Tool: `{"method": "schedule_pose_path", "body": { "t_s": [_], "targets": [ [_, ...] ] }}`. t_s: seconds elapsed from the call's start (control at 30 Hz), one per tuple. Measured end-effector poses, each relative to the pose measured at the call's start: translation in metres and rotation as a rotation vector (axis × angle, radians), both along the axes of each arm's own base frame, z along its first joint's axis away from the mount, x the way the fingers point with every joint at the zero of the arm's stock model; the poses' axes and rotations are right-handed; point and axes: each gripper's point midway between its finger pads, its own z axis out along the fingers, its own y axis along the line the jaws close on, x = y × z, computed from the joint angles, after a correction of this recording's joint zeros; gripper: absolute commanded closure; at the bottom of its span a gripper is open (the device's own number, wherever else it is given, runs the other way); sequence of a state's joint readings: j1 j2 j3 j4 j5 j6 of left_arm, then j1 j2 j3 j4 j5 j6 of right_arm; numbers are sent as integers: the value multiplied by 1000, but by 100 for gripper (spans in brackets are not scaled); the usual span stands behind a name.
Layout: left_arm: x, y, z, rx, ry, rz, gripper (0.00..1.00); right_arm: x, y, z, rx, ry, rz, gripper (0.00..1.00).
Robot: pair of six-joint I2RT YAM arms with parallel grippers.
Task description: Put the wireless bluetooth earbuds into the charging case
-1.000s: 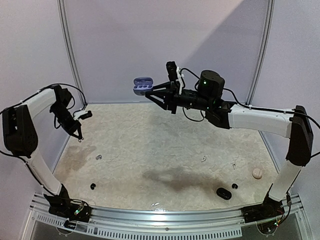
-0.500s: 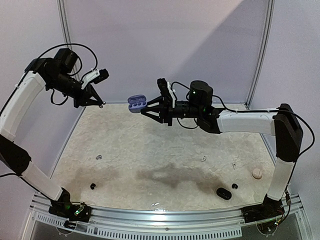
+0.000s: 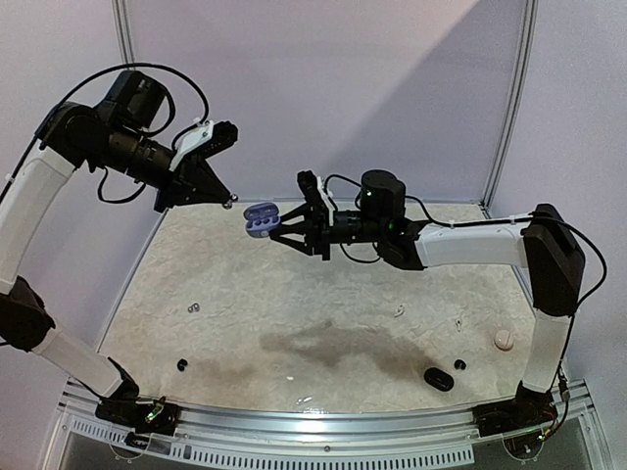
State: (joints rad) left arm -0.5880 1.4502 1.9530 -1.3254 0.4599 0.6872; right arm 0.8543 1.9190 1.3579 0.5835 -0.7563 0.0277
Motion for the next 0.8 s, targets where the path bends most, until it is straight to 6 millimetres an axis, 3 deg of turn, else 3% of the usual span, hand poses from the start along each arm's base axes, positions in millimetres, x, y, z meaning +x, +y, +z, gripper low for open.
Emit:
{"method": "schedule_pose_path", "body": {
  "t_s": [0.43, 0.8],
  "targets": [
    [0, -19, -25, 90, 6, -47, 100, -4, 4, -13, -36, -41, 12, 100],
    [6, -15, -54, 174, 32, -45, 100, -17, 10, -7, -28, -76, 36, 100]
  ]
}}
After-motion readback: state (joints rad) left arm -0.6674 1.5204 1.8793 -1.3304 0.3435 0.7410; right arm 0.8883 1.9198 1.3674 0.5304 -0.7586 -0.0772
